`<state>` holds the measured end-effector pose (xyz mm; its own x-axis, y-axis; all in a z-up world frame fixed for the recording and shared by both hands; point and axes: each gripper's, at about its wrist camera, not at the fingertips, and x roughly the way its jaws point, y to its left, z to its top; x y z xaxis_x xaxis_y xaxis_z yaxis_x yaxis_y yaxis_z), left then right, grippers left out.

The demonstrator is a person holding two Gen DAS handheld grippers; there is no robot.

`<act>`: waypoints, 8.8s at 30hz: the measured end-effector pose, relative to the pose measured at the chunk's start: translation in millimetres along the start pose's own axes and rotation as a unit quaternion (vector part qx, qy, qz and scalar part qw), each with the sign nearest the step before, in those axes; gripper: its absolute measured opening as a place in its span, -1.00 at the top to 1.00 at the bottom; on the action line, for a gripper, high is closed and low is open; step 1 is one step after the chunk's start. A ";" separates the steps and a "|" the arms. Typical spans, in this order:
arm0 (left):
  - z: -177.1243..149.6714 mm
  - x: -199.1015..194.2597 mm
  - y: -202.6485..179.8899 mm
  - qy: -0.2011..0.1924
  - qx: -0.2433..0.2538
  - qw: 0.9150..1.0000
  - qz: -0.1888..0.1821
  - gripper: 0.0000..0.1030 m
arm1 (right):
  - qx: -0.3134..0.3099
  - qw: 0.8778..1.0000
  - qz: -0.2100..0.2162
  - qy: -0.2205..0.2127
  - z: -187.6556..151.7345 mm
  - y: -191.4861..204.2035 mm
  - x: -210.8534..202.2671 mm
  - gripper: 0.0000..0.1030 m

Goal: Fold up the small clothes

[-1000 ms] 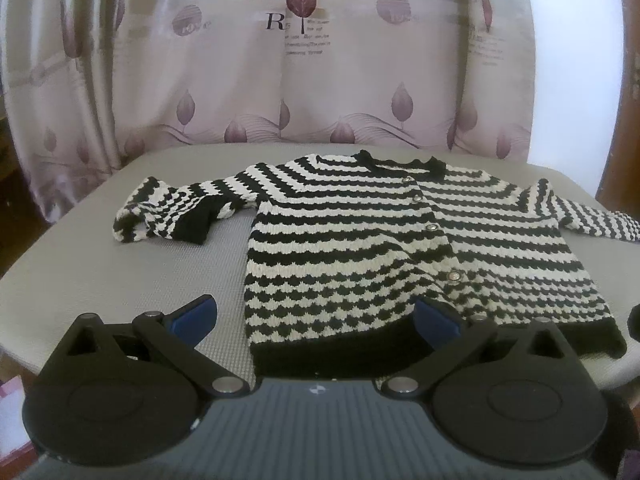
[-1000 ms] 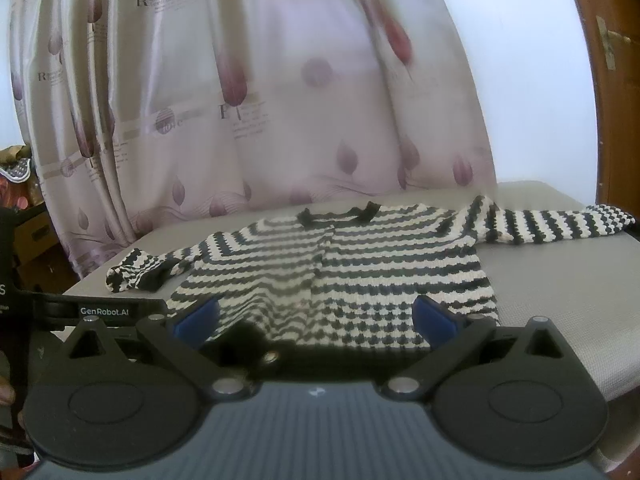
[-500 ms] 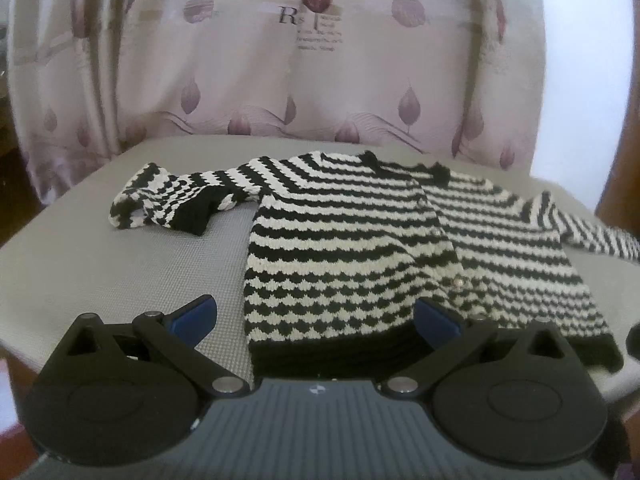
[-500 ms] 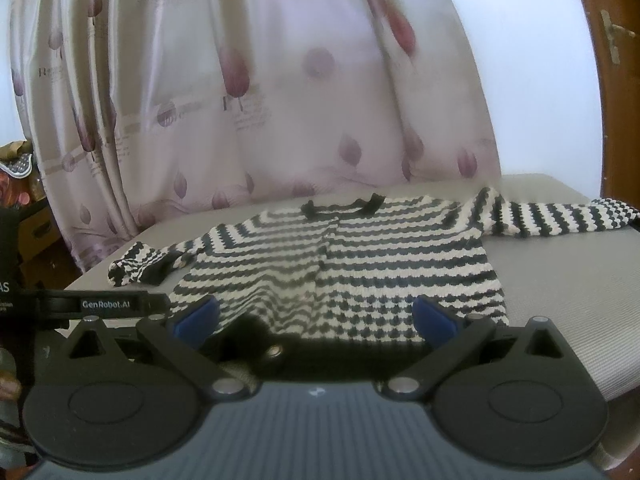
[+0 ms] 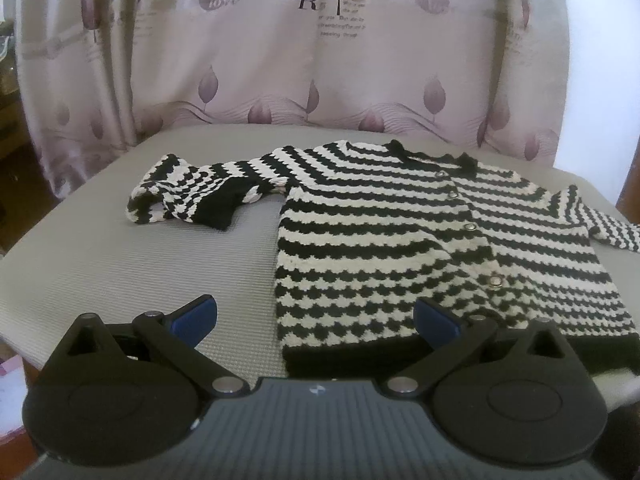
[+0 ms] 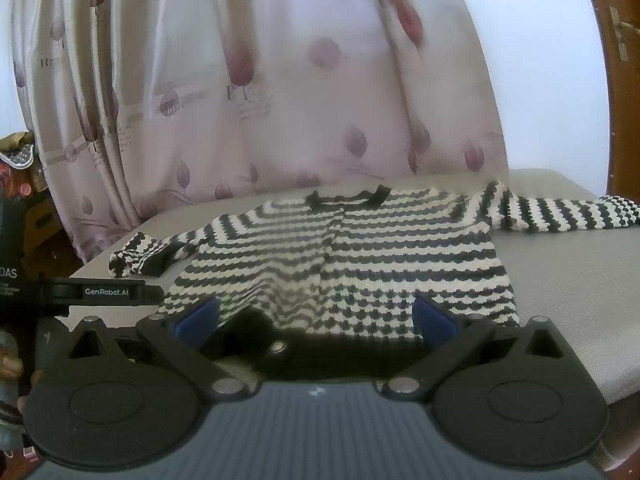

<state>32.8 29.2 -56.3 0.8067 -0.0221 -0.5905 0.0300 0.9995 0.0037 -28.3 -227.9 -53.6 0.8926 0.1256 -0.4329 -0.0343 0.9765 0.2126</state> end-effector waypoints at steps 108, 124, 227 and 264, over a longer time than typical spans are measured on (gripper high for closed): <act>226.0 95.0 70.8 -0.096 -0.078 0.972 0.197 0.59 | 0.288 0.956 -0.038 -0.051 44.4 -336.3 77.4 -0.48; 82.7 130.2 226.9 0.020 -0.175 0.904 0.389 0.42 | 0.481 0.860 -0.150 -0.084 53.2 -527.0 112.7 -0.42; 252.4 130.9 109.3 -0.097 -0.294 0.949 -0.060 0.88 | -0.033 0.992 0.122 0.010 31.5 -57.9 117.9 -0.52; 110.1 191.8 -135.8 -0.037 0.014 0.985 -0.168 -0.98 | 0.014 0.998 0.059 -0.026 77.3 -205.1 169.4 -0.50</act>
<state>248.5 -113.0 -81.2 0.7894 -0.3544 -0.5013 0.3182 0.9345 -0.1597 164.8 -420.4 -102.8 0.9057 0.2286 -0.3570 -0.1281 0.9504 0.2834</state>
